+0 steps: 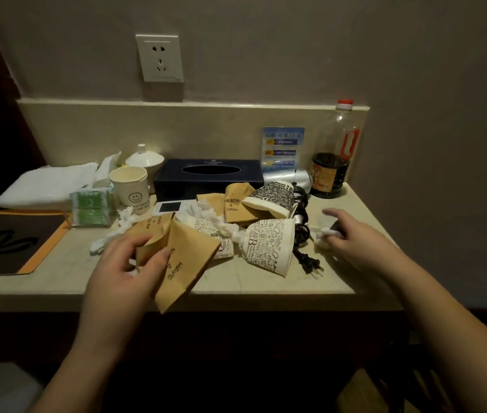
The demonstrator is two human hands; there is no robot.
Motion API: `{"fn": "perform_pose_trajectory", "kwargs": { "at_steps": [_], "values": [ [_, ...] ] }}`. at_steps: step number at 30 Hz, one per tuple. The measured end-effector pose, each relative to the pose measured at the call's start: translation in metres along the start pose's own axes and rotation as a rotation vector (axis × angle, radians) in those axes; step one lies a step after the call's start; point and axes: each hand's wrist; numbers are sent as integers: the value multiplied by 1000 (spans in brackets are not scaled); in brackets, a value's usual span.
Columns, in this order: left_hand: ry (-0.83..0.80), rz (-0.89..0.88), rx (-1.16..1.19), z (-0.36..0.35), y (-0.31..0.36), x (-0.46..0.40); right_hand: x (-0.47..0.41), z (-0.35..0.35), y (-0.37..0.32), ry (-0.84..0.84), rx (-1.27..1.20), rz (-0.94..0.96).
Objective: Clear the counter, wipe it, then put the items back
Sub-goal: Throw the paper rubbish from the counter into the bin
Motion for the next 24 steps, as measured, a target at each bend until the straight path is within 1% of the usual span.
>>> {"fn": "perform_pose_trajectory", "kwargs": {
  "at_steps": [2, 4, 10, 15, 18, 19, 20, 22, 24],
  "values": [
    [21, 54, -20, 0, -8, 10, -14, -1, -4, -61, 129, 0],
    [18, 86, -46, -3, -13, 18, -22, -6, -2, -72, 191, 30],
    [-10, 118, -49, -7, -14, 30, -16, -15, 13, 16, 168, 39],
    [-50, 79, -110, -16, 2, 14, -17, 8, 7, 137, 4, 14],
    [-104, 118, -149, -26, 12, -4, -26, 32, -16, 193, -246, 91],
    [-124, 140, -183, -29, 15, -10, -31, 38, -27, 185, -311, 125],
    [-141, 159, -243, -33, 18, -15, -37, 43, -39, 162, -325, 157],
    [-160, 177, -389, -41, 22, -24, -51, 45, -60, 87, -264, 199],
    [-184, 192, -506, -48, 26, -31, -66, 43, -75, 30, -181, 202]
  ]
}}
Point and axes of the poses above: each hand's wrist, its own x-axis away from the middle knuckle, its own z-axis out of the back of the hand, y = z × x, and after that the axes turned 7 degrees about x, right-handed
